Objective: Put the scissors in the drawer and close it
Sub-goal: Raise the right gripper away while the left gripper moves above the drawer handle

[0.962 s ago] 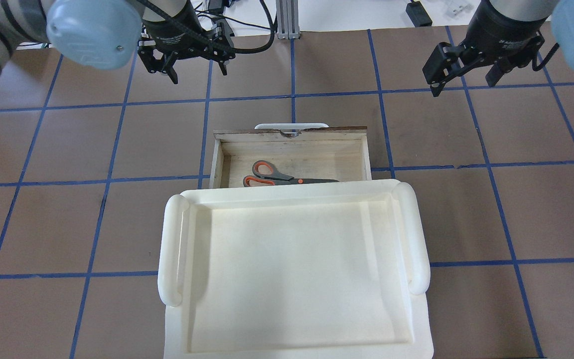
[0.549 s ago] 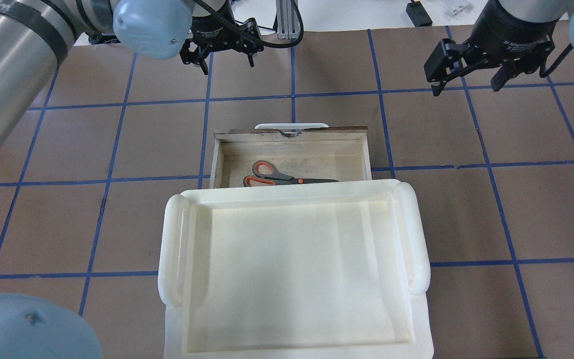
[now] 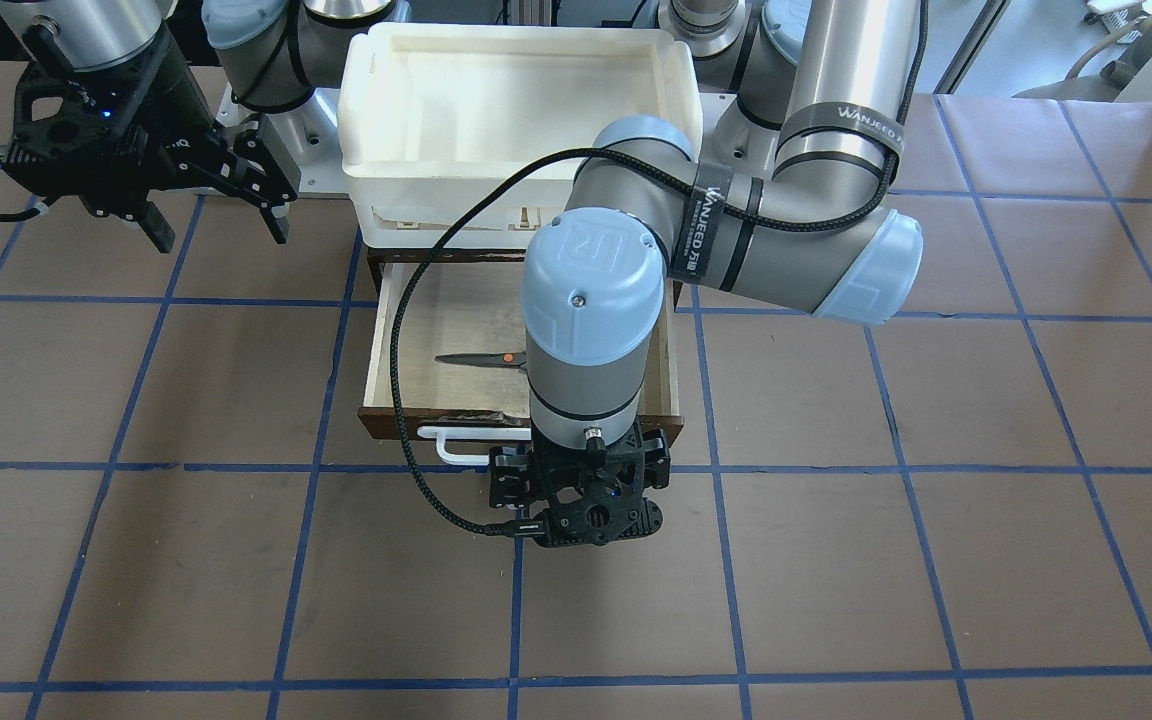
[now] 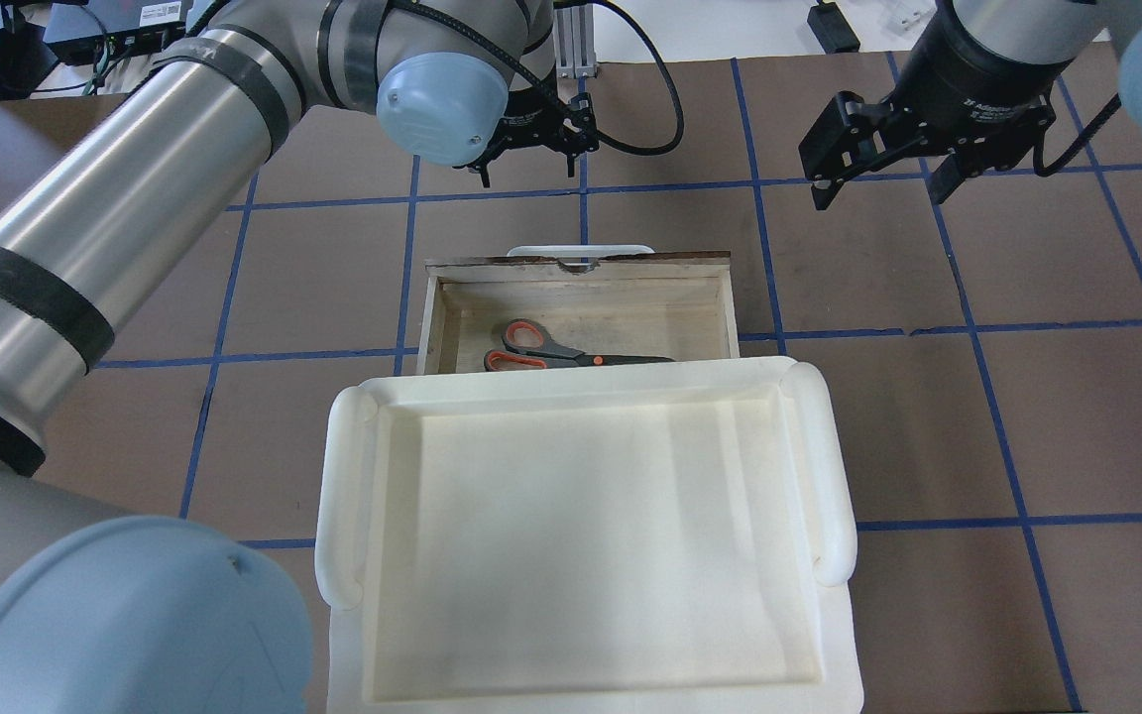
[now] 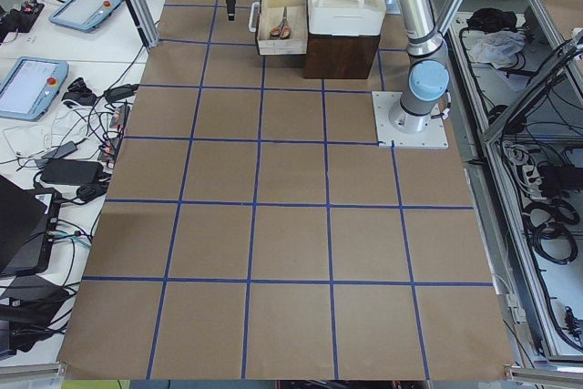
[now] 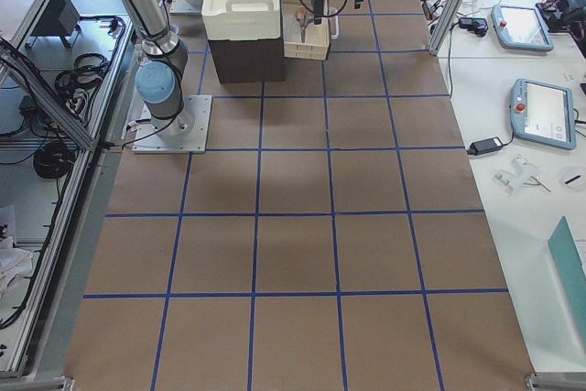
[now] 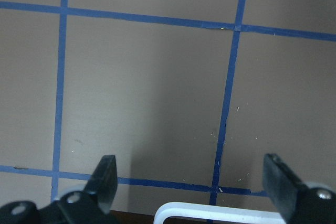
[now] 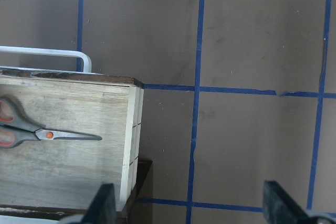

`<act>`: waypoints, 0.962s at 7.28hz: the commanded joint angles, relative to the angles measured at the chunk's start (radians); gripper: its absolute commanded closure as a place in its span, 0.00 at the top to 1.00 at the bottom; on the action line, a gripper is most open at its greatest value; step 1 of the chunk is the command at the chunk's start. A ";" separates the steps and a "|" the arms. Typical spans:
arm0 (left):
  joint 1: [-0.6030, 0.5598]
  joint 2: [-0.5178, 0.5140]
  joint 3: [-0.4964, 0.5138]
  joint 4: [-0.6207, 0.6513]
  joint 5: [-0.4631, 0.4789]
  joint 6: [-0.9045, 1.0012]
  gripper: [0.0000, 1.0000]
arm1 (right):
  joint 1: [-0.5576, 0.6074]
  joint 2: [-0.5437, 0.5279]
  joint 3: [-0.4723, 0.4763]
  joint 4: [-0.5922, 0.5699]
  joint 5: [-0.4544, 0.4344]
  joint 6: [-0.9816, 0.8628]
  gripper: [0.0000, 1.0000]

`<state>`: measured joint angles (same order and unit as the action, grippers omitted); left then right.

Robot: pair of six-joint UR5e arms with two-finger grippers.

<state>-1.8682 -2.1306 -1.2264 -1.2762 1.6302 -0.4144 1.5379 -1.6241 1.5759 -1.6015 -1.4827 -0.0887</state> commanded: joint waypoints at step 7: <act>-0.014 -0.045 -0.034 -0.088 0.002 -0.011 1.00 | 0.004 -0.026 0.029 0.008 -0.001 0.050 1.00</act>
<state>-1.8801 -2.1808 -1.2447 -1.3536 1.6347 -0.4294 1.5405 -1.6430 1.5950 -1.5949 -1.4817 -0.0680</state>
